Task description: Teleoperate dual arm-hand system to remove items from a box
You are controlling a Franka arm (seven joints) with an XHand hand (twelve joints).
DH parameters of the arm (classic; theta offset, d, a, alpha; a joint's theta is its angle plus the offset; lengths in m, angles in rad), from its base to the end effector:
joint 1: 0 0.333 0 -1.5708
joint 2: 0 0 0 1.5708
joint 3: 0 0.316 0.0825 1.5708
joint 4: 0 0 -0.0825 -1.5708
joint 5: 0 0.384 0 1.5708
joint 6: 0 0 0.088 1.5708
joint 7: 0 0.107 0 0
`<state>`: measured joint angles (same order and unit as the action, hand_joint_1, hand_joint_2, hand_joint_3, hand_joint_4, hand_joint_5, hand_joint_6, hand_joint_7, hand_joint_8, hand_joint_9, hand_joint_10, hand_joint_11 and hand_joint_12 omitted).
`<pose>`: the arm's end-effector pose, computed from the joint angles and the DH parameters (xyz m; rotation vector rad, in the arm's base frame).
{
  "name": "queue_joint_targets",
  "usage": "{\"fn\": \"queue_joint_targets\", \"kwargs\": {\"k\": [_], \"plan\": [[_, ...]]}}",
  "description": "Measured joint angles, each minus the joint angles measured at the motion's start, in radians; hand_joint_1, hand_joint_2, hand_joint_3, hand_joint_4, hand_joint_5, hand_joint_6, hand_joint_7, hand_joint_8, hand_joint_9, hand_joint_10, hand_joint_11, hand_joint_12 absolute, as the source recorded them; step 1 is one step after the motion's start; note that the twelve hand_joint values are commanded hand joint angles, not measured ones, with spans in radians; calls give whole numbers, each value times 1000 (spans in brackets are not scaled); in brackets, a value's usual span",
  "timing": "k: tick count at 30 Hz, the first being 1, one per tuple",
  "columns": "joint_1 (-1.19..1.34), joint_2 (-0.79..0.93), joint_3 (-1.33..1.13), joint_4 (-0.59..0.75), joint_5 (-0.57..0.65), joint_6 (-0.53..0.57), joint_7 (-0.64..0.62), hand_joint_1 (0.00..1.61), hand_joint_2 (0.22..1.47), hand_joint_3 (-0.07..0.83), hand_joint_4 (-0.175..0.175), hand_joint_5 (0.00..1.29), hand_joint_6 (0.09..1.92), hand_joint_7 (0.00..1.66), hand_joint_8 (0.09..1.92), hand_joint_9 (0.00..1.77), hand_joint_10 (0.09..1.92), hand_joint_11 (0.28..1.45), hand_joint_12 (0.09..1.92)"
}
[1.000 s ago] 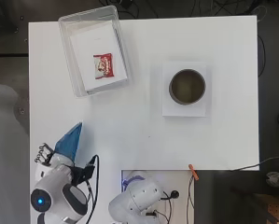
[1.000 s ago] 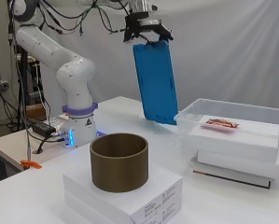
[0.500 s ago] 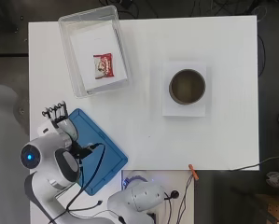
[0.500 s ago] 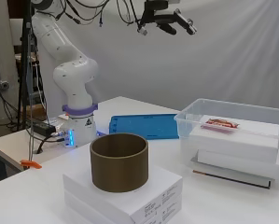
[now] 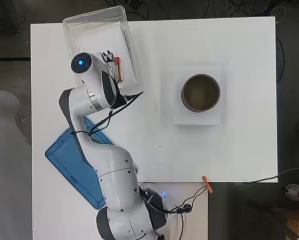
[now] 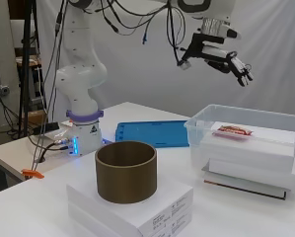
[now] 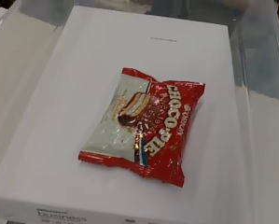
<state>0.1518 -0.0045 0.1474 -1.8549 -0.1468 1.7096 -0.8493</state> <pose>0.5251 0.1477 0.5054 2.5180 1.6843 -0.2652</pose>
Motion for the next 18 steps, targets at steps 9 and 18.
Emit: {"fn": "queue_joint_targets", "kwargs": {"k": [9, 18], "plan": [[2, 284, -1, 122, -56, 31, -31, 109, 990, 0, 11, 444, 87, 671, 87, 723, 87, 674, 87], [10, 318, 3, 99, -85, 32, -16, 105, 921, -22, 29, 405, 87, 651, 87, 737, 87, 695, 87]]}}
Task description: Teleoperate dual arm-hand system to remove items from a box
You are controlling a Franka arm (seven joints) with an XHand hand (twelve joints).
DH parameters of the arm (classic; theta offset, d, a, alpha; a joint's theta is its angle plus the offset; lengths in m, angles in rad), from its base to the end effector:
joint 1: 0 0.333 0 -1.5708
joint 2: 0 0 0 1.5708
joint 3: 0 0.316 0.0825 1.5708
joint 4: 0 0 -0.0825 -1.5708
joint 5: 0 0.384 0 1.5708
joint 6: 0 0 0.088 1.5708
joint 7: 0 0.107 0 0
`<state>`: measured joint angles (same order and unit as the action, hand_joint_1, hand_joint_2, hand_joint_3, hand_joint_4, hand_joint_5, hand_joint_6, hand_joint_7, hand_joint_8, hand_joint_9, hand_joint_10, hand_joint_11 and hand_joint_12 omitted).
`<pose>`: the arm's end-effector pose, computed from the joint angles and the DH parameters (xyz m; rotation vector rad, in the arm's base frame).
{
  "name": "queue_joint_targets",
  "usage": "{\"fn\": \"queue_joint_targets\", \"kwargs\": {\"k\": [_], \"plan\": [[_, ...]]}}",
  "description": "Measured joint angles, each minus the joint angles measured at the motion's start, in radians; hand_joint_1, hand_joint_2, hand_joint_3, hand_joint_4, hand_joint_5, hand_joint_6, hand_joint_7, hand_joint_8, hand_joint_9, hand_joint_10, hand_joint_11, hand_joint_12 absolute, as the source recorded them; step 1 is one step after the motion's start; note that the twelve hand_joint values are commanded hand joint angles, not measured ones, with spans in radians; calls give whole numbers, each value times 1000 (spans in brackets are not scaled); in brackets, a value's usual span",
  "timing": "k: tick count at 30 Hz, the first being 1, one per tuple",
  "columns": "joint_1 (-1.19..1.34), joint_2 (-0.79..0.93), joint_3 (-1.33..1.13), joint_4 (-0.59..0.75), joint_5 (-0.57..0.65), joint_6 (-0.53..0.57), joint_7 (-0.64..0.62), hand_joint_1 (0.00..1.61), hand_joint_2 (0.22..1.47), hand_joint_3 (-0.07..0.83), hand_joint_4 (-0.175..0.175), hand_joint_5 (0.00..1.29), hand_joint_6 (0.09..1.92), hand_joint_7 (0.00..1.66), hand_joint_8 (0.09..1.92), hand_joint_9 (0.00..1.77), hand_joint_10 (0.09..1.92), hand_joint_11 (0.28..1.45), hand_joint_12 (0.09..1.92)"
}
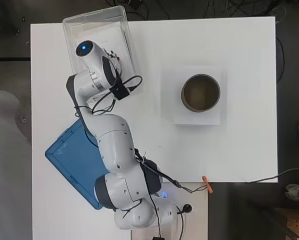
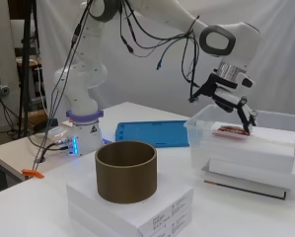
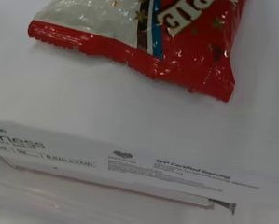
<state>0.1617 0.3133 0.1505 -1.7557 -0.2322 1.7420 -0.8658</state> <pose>0.5816 0.1594 0.3707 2.4399 1.7702 -0.5423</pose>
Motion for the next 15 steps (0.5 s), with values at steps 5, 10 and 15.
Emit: {"fn": "queue_joint_targets", "kwargs": {"k": [5, 10, 15], "plan": [[14, 19, 0, 17, -47, -58, 84, 59, 812, -20, 41, 194, 87, 387, 87, 545, 87, 645, 87], [40, 90, -10, 153, -65, -245, 186, 1150, 1106, 0, -46, 948, 764, 847, 1158, 960, 1128, 679, 1025], [33, 55, -22, 169, -3, -207, 140, 1261, 1129, 2, -63, 996, 868, 885, 1173, 1012, 1190, 605, 1254]]}}
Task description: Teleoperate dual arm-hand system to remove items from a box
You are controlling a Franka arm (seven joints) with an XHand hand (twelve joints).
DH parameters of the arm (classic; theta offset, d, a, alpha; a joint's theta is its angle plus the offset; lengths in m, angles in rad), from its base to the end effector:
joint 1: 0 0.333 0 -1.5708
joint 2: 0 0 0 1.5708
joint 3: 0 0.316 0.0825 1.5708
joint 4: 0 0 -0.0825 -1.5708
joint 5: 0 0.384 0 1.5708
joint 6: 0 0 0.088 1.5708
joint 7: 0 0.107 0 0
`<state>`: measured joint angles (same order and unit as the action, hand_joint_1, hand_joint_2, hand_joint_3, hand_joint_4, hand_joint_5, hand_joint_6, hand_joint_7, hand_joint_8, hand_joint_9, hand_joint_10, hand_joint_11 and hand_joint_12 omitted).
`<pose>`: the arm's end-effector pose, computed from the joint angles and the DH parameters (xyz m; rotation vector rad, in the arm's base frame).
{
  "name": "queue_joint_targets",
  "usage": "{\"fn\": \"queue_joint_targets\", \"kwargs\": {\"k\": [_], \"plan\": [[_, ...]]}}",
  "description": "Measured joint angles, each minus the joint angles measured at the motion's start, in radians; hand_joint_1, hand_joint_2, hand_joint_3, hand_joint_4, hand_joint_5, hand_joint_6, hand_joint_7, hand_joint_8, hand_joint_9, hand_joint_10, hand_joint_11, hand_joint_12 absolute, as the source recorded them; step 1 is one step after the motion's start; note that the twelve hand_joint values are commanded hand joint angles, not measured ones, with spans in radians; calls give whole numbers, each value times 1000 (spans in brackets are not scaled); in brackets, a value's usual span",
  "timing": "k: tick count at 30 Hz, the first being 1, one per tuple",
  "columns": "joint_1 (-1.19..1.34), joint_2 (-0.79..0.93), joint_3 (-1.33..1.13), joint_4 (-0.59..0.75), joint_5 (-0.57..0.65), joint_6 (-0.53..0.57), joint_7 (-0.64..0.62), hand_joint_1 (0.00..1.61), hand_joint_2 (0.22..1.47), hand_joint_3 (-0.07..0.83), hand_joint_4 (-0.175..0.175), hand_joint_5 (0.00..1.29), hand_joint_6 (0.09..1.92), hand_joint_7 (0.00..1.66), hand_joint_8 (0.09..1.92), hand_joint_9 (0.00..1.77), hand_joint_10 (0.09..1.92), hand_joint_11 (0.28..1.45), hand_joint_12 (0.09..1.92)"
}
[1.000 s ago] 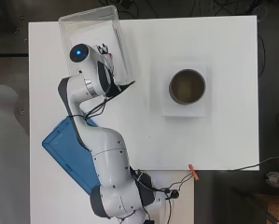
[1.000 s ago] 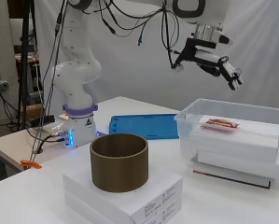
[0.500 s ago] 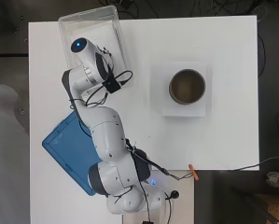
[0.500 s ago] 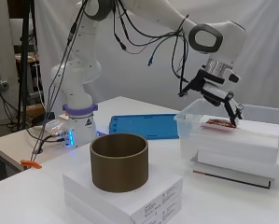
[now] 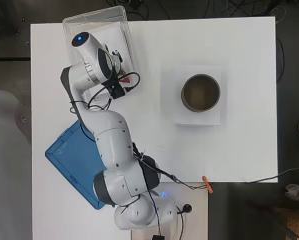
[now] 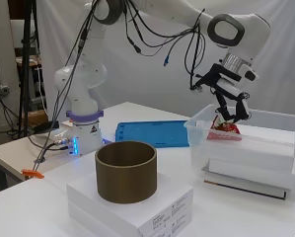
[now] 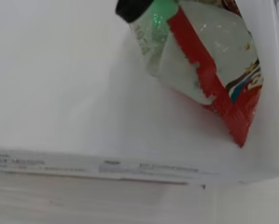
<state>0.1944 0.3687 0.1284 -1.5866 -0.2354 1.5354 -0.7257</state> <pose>0.5942 0.1629 0.4002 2.5373 1.5403 -0.6697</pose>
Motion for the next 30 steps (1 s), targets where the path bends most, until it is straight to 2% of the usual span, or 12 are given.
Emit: {"fn": "queue_joint_targets", "kwargs": {"k": [1, 3, 9, 11, 13, 18, 23, 24, 25, 27, 28, 30], "plan": [[-2, -12, -2, -31, 16, 6, -16, 1308, 1128, 1, -113, 964, 923, 865, 1124, 1009, 1196, 601, 1223], [-6, -51, -9, -99, 60, 30, -58, 1348, 1133, 0, -160, 900, 1076, 832, 1072, 1021, 1136, 595, 1108], [-16, -181, -25, -235, 161, 131, -221, 1345, 1172, 0, -175, 760, 1422, 753, 1090, 1000, 1032, 614, 921], [-17, -181, -26, -230, 168, 149, -233, 557, 1026, -14, -81, 452, 603, 620, 486, 797, 464, 585, 448], [-9, -162, -21, -196, 148, 142, -214, 143, 951, -6, 4, 410, 182, 596, 148, 738, 145, 657, 135], [14, -125, -5, -181, 41, 76, 68, 2, 980, 20, 57, 435, 87, 623, 87, 738, 87, 701, 87], [14, -120, -20, -236, 67, 17, 170, 0, 925, -5, 33, 285, 87, 562, 87, 681, 87, 690, 87], [14, -116, -28, -231, 89, -2, 193, 179, 1008, 9, 37, 320, 87, 589, 87, 703, 87, 701, 87], [14, -112, -32, -224, 109, -20, 217, 628, 1070, 10, -13, 511, 477, 667, 419, 831, 339, 796, 116], [13, -92, -41, -200, 126, -72, 247, 930, 1129, 10, 91, 792, 968, 834, 1356, 1079, 1354, 936, 1208], [12, -83, -45, -189, 128, -103, 241, 968, 1140, 7, 131, 851, 1059, 853, 1614, 1096, 1629, 904, 1520], [12, -77, -53, -167, 145, -159, 211, 1183, 1163, 4, -52, 913, 968, 807, 1559, 953, 1514, 669, 1468]]}}
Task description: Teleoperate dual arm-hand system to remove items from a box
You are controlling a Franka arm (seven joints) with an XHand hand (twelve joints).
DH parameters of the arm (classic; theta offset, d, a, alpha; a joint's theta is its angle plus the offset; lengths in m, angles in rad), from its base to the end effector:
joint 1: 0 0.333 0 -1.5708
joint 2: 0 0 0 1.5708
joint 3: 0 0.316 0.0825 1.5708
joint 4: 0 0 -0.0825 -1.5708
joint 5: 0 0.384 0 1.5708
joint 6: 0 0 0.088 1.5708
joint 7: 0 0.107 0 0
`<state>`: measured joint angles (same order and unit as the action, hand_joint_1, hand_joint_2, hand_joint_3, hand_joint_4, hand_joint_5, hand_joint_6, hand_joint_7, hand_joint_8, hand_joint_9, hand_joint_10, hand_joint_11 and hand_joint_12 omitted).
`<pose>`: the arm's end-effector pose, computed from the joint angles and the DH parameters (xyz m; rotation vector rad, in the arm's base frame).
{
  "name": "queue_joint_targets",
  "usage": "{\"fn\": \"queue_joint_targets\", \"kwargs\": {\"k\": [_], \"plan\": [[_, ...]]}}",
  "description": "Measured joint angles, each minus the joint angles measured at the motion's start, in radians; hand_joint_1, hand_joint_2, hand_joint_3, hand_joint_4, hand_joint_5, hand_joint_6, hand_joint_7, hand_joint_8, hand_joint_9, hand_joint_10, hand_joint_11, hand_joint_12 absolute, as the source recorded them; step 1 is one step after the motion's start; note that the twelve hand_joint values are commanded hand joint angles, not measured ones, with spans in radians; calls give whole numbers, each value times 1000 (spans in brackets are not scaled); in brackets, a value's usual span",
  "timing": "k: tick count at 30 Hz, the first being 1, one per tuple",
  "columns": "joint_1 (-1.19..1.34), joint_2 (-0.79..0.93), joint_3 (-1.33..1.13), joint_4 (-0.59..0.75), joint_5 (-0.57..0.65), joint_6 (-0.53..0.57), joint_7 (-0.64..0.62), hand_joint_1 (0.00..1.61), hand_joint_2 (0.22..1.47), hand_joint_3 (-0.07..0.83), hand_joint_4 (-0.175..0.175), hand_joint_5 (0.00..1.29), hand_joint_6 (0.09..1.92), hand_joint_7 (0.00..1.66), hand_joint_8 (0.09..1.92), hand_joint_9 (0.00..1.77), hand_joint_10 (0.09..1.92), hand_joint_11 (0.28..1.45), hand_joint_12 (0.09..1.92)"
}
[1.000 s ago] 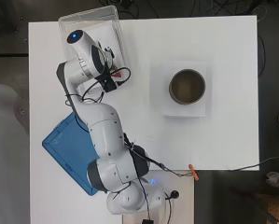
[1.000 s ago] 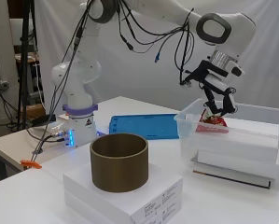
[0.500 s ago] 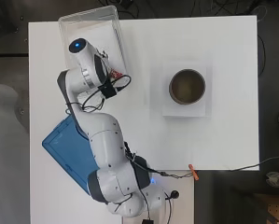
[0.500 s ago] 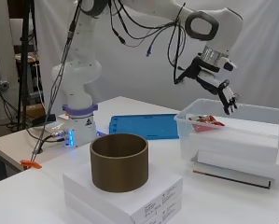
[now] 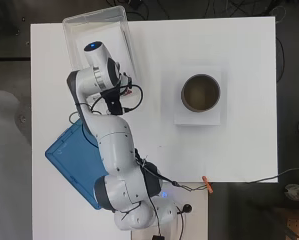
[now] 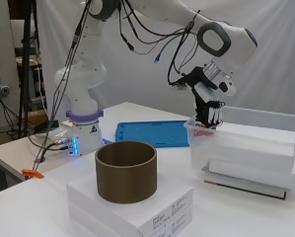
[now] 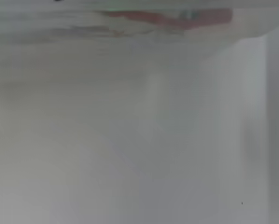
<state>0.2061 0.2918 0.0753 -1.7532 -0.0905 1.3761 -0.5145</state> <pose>0.5341 0.1402 0.3721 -2.7170 -1.1705 1.0316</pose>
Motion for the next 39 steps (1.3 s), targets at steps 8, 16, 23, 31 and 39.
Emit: {"fn": "queue_joint_targets", "kwargs": {"k": [8, 16, 23, 31, 39], "plan": [[-3, -98, -3, 16, 61, 68, -56, 1207, 1153, 1, -50, 1006, 891, 838, 1341, 962, 1512, 699, 1727], [-14, -274, -23, -37, 124, 199, -249, 1185, 1159, -3, -13, 872, 1144, 852, 145, 872, 785, 564, 1161], [-46, -441, -145, -111, 122, 224, -299, 1348, 1180, 0, -175, 804, 1227, 867, 87, 797, 1236, 539, 1207], [-100, -580, -279, -237, 61, 241, -345, 1299, 1141, 7, -116, 878, 1121, 904, 87, 885, 952, 574, 1228], [-148, -578, -483, -282, 24, 247, -371, 1344, 1178, 0, -175, 842, 1270, 720, 849, 861, 1198, 591, 1355]]}}
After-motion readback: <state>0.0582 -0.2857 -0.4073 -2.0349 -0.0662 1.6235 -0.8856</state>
